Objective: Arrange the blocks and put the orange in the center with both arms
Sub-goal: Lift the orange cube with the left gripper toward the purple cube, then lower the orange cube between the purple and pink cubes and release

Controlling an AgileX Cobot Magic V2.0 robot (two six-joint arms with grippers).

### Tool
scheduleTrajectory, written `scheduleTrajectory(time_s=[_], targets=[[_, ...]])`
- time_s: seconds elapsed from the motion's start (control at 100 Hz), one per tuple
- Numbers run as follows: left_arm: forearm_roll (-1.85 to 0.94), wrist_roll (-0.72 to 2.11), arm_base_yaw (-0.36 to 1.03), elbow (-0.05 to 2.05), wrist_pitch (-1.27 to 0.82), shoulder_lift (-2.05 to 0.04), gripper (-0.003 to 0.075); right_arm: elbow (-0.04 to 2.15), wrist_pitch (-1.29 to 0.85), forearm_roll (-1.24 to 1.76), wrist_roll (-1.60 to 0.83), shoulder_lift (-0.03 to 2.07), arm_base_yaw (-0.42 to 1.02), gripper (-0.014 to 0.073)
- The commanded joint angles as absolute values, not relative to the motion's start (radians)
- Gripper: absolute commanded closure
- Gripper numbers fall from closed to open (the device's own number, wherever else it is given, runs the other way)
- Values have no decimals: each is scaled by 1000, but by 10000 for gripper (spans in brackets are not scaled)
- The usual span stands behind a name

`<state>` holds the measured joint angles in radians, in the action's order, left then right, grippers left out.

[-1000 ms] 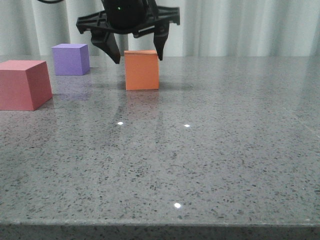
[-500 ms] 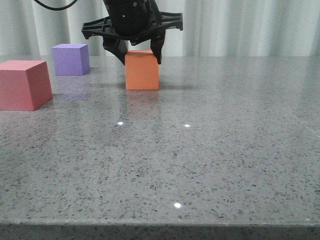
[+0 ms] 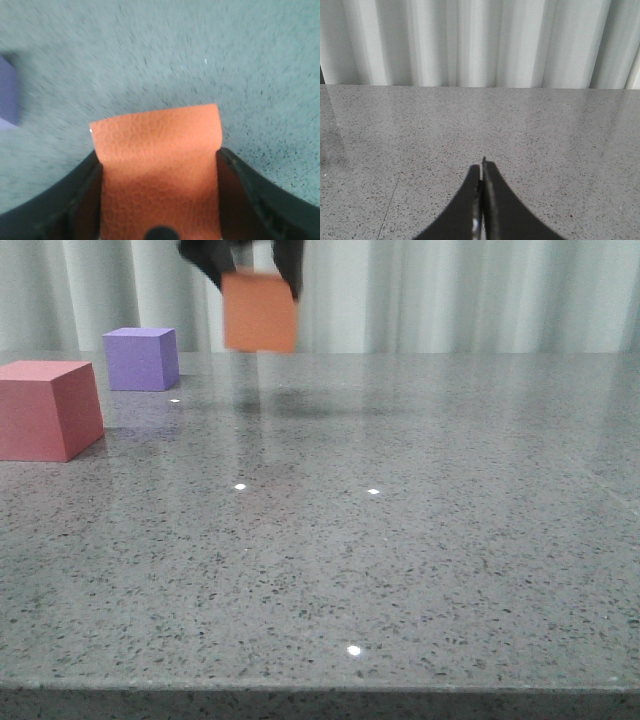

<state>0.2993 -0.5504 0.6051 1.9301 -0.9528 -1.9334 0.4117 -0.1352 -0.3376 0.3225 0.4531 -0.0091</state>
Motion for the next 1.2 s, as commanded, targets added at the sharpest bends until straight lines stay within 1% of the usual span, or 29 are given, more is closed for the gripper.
scheduleTrajectory(time_s=[0.0,0.13,0.31,0.48,0.71,0.88,1.1,1.189], targets=[[301,-495,565,1968,-944,-1820,513,437,-61,-356,315,454,-14,662],[223,-394,472,1968,-975,-1762,513,437,-61,-356,315,454,-14,662],[23,-205,340,1966,-1002,-1741,513,437,-61,-356,315,454,-14,662],[-30,-163,254,1911,-999,-1741,513,437,-61,-356,315,454,-14,662],[-36,-163,231,1768,-917,-1741,513,437,-61,-356,315,454,-14,662],[-54,-163,231,1657,-811,-1741,513,437,-61,-356,315,454,-14,662],[-54,-163,231,1578,-704,-1753,513,437,-61,-356,315,454,-14,662],[-52,-163,231,1571,-692,-1760,513,437,-61,-356,315,454,-14,662]])
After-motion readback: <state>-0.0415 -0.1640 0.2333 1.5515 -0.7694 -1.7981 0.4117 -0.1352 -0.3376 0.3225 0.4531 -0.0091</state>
